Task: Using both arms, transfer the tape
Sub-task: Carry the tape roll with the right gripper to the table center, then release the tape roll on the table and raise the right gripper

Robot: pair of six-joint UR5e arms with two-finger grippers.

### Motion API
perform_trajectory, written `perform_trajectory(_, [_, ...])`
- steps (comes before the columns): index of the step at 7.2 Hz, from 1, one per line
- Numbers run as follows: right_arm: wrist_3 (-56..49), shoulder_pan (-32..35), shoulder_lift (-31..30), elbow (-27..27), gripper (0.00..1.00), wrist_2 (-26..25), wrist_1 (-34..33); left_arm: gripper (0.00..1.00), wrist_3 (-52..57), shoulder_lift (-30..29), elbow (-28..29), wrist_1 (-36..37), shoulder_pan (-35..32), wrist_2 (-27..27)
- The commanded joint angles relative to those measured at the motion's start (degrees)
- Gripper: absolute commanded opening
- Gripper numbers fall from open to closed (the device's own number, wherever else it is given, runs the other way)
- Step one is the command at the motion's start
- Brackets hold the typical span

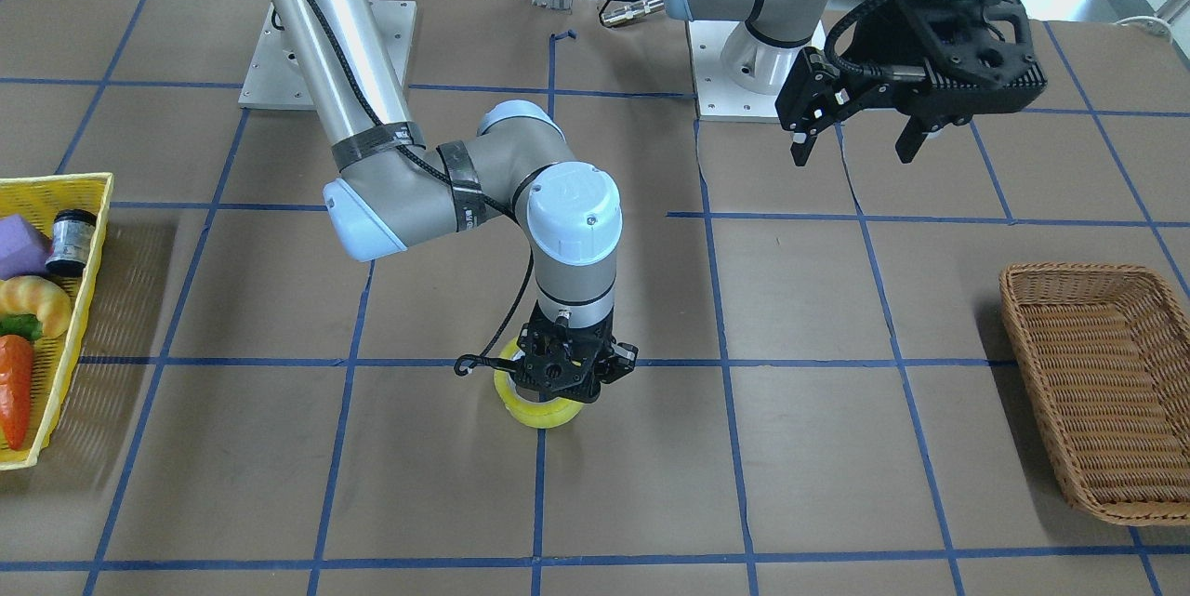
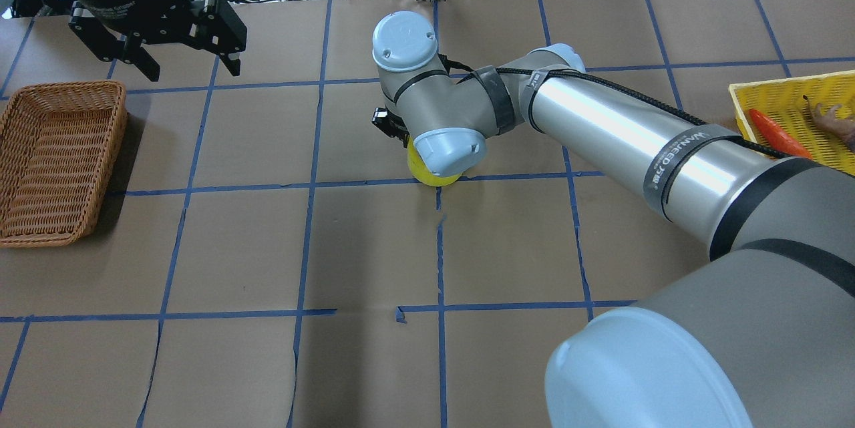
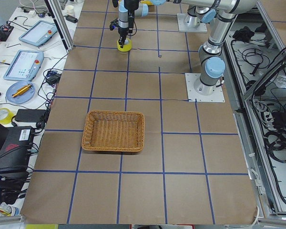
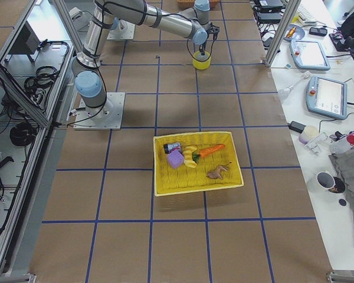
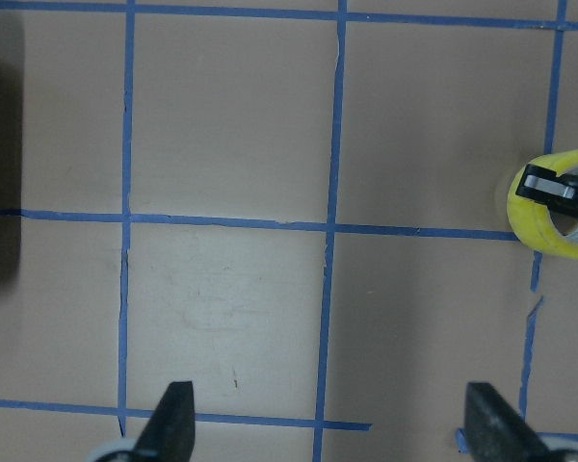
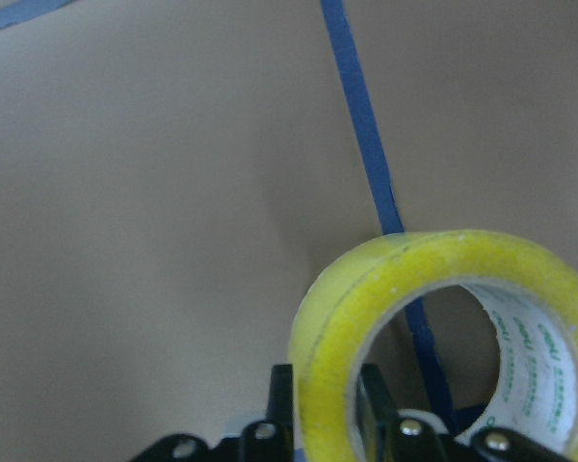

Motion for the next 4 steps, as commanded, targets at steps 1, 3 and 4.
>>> perform_trajectory(1, [-0.1, -0.9, -3.2, -0.8, 1.00, 0.4, 0.7, 1.00, 0.6, -0.4, 0.2, 0.0, -0.1, -0.1])
perform_trajectory(3, [-3.8, -8.0, -9.6, -0.8, 1.00, 0.4, 7.3, 1.00, 0.9, -0.4, 0.1, 0.0, 0.5, -0.1])
perform_trajectory(4, [-13.6, -13.7, -14.3, -0.5, 1.00, -0.2, 12.4, 1.00, 0.1, -2.1, 0.2, 0.4, 0.3, -0.2])
